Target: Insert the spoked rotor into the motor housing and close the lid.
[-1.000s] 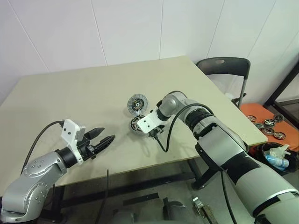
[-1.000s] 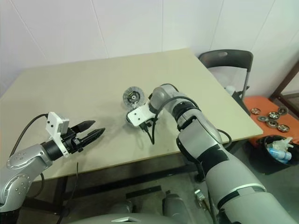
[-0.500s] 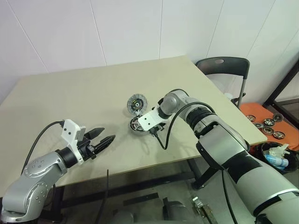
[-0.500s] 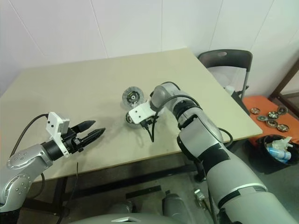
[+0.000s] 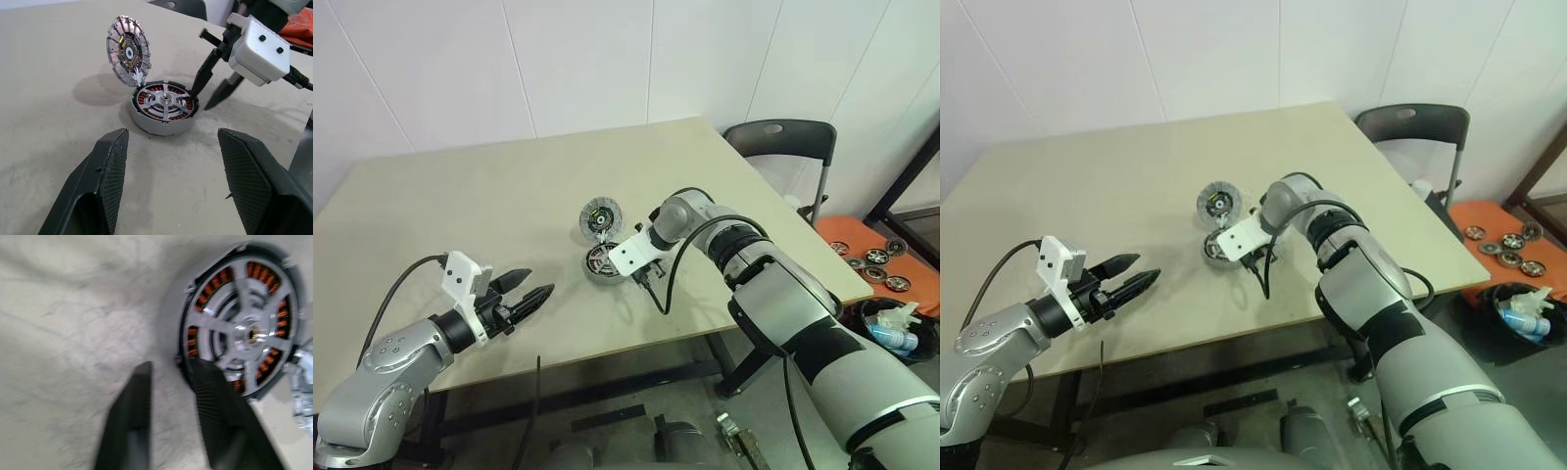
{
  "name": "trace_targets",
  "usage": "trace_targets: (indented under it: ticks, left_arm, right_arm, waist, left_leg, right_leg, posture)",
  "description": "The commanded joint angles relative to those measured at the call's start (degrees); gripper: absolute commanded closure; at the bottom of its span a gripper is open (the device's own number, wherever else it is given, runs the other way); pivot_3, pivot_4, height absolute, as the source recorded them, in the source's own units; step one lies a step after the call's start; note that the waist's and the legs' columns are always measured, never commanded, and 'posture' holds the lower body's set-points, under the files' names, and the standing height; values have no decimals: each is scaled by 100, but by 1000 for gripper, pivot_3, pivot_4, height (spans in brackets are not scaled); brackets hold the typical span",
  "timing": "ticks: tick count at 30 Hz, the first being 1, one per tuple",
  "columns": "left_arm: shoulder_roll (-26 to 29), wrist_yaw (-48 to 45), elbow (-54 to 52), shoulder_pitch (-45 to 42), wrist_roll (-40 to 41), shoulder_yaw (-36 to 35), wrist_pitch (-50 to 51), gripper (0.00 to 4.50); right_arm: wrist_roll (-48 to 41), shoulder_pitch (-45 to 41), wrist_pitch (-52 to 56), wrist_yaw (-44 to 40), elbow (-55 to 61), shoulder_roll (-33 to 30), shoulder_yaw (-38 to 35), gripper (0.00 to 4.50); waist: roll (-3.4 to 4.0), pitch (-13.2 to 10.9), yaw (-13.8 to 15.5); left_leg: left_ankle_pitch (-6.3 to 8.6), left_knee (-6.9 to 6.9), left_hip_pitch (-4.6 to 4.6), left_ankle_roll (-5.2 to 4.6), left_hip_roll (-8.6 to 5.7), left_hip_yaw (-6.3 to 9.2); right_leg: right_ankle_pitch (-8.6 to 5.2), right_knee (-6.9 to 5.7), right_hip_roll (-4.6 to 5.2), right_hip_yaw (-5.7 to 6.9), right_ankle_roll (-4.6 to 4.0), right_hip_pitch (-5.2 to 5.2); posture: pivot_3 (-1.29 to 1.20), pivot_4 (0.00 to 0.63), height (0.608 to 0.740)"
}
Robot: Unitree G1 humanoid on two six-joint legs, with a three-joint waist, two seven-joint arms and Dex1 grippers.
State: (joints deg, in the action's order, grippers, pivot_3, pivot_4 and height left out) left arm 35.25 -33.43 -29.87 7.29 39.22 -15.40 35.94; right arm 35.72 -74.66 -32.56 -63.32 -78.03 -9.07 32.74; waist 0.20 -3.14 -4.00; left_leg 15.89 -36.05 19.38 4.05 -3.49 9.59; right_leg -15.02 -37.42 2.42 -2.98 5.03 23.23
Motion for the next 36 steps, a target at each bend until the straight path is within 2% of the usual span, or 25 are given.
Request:
trace_targets:
  ticks: [1,12,19,23,25,28,36]
  left_arm:
    - [-15,40,-177,-53,27,-79,-60,1400]
    - [-57,53,-132,-105,21,-34,-57,1400]
    - [-81,55,-28,-211,-22,27,-95,1400]
    - [-113,65,25,-286,-51,82,-117,1400]
    - [-131,65,39,-311,-67,103,-124,1400]
    - [-166,65,62,-349,-93,136,-130,1400]
    - [-264,125,-23,-277,-126,146,-145,1400]
  right_arm:
    - [-20,-40,-111,69,25,30,-35,4249]
    - [-138,-156,-167,14,51,131,-136,4336]
    - [-602,-397,62,-1051,111,306,-458,4420]
    - [-1082,-466,809,-2253,175,477,-844,4420]
    - [-1172,-496,1186,-2547,204,526,-916,4420]
    - [-1217,-519,1627,-2578,236,602,-951,4420]
    - [-975,-311,2573,-1792,174,740,-797,4420]
  waist:
    - [-2,1,0]
    - [-2,1,-9]
    - [-2,1,-7]
    - [-1,1,-4]
    - [-1,1,-1]
    - [-1,1,1]
    - [-1,1,7]
  left_leg:
    - [0,1,0,0,0,0]
    - [-1,-4,-2,1,1,0]
    - [-1,-1,0,1,1,0]
    - [-1,-2,1,1,1,1]
    - [-1,-4,1,1,0,1]
    - [-1,-4,0,1,0,3]
    - [-1,-6,0,2,-1,1]
  right_leg:
    - [0,0,0,0,0,0]
    - [3,-4,-6,0,-5,-1]
    - [3,-3,-6,0,-4,4]
    - [3,-3,-5,0,-4,4]
    - [3,-3,-5,1,-4,2]
    - [3,-5,-5,3,-4,2]
    - [4,-9,-3,2,-5,2]
  posture:
    - [0,0,740]
    - [0,0,740]
    - [0,0,740]
    - [0,0,740]
    - [0,0,740]
    - [0,0,740]
    - [0,0,740]
